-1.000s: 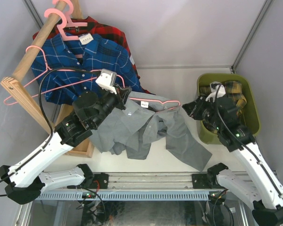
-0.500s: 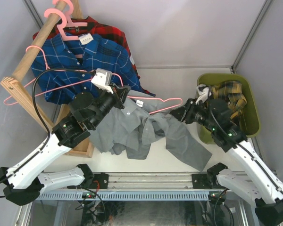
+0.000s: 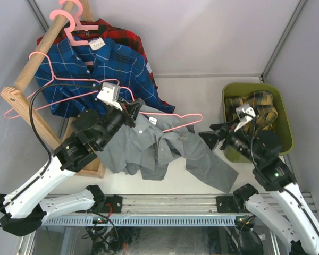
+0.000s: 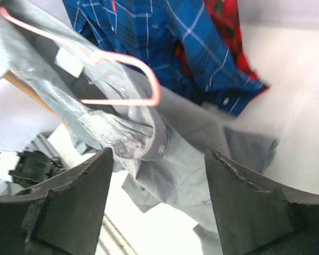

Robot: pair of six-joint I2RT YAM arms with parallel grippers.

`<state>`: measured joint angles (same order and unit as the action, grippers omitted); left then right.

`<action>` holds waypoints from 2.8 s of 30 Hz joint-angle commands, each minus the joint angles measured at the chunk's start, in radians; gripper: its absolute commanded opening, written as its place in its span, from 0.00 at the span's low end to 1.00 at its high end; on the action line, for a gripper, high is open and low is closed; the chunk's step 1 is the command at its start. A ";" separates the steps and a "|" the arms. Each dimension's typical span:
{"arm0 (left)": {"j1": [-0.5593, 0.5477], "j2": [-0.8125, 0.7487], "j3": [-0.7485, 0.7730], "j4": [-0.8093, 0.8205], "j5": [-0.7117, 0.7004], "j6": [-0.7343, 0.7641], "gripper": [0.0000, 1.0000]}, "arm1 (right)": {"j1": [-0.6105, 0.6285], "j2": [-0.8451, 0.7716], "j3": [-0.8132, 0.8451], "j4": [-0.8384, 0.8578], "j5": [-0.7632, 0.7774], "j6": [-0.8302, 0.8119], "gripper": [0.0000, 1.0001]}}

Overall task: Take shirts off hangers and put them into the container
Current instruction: Remove the shirt from the hanger.

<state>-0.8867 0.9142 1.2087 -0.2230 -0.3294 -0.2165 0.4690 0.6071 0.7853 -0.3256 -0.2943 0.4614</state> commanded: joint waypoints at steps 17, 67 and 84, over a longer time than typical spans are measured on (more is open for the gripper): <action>0.014 0.047 0.058 -0.030 0.191 0.061 0.00 | -0.090 0.244 0.274 -0.091 -0.498 -0.667 0.73; 0.042 0.295 0.343 0.000 0.332 0.102 0.00 | -0.280 0.385 0.507 -0.382 -0.681 -0.759 0.17; 0.071 0.281 0.352 -0.015 0.453 0.111 0.00 | -0.286 0.397 0.511 -0.443 -0.729 -0.836 0.14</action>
<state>-0.8246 1.2297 1.5021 -0.3004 0.0875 -0.1047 0.1890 1.0042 1.2579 -0.7597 -0.9867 -0.3412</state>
